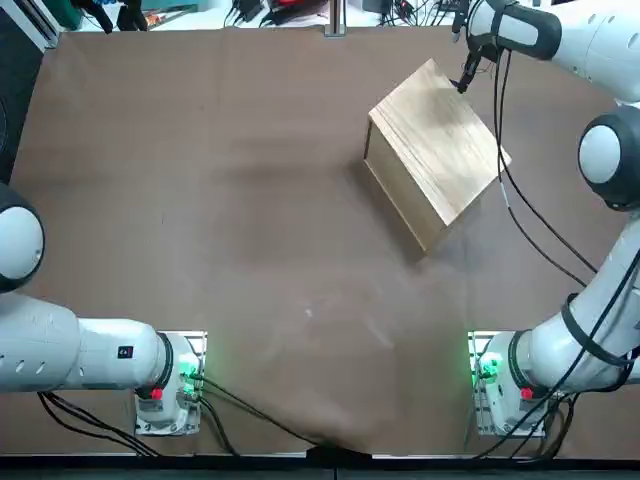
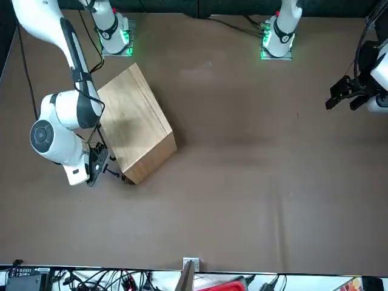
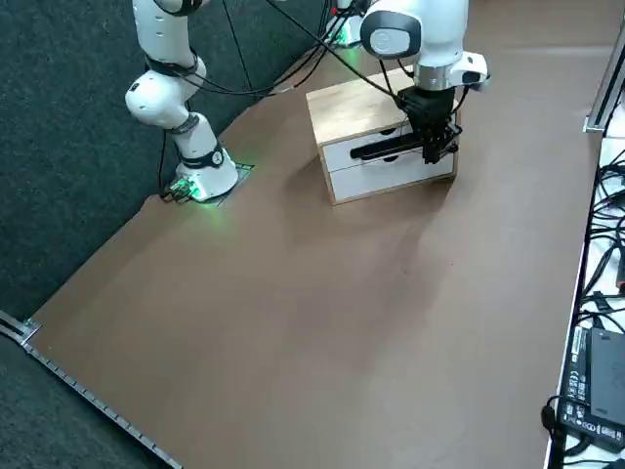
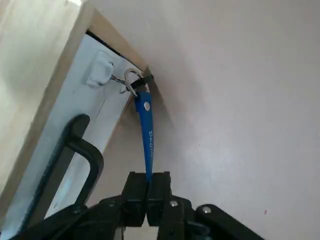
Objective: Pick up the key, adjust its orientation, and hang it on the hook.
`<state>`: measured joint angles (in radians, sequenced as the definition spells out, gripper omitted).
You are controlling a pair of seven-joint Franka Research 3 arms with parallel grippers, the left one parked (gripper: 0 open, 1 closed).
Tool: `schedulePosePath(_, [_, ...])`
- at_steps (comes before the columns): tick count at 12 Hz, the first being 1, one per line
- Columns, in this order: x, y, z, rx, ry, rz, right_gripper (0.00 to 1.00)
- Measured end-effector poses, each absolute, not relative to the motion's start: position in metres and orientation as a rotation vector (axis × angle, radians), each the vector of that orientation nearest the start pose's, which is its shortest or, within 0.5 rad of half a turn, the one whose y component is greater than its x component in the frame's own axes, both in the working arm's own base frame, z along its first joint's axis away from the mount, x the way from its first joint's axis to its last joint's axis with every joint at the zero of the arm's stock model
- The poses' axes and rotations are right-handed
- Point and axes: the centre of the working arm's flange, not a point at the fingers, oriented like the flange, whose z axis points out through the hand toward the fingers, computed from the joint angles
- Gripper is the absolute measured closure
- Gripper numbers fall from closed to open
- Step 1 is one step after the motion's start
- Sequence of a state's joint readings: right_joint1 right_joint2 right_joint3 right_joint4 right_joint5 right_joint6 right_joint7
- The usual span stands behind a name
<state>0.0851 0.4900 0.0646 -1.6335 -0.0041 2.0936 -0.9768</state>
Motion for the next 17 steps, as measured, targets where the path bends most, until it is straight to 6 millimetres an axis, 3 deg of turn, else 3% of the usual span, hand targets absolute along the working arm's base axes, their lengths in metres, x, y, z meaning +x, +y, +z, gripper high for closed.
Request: schedulePosePath(17, [0.6627, 0.1012, 0.3332, -2.602, -1.662, 0.075, 0.96])
